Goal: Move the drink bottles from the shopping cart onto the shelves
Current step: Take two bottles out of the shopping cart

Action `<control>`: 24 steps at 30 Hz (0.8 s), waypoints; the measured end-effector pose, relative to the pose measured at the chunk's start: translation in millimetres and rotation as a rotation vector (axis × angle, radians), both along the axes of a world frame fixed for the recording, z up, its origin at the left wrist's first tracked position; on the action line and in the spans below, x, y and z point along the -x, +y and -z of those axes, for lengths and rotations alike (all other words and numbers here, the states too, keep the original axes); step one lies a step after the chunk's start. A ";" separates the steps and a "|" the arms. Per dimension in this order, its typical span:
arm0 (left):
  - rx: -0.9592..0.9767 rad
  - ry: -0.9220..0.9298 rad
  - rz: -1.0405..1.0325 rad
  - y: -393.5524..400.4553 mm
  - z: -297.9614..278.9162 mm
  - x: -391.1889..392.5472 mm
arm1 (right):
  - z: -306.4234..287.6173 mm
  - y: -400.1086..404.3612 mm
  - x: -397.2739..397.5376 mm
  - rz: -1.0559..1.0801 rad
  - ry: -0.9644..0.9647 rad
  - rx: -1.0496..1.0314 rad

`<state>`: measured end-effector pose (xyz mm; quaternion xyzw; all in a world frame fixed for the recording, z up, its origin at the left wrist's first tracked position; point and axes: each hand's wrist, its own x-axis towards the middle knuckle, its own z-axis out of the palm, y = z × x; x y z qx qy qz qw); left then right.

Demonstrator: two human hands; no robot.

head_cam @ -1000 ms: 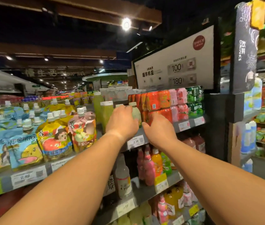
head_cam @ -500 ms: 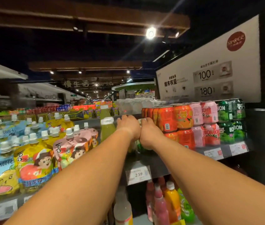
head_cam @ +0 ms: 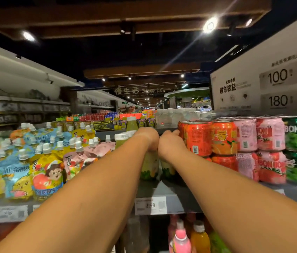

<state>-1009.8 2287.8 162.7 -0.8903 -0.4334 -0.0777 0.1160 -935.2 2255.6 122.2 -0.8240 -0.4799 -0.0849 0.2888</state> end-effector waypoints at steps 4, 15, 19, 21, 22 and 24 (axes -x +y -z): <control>-0.039 -0.009 -0.036 -12.2 -3.4 10.7 | -15.4 -3.2 7.0 0.028 0.027 0.022; -0.238 -0.795 0.075 -58.1 -49.1 46.7 | -77.1 -56.1 39.1 -0.052 -0.150 -0.294; -0.435 -0.984 0.176 -89.4 -84.1 75.1 | -114.6 -90.5 65.9 -0.107 -0.289 -0.534; -0.536 -0.995 0.191 -102.3 -97.5 96.8 | -124.5 -104.4 87.6 -0.124 -0.333 -0.593; -0.576 -0.983 0.176 -107.4 -102.7 109.5 | -128.2 -109.9 100.2 -0.135 -0.345 -0.610; -0.618 -0.954 0.121 -115.3 -108.8 138.8 | -133.2 -118.4 129.2 -0.175 -0.354 -0.613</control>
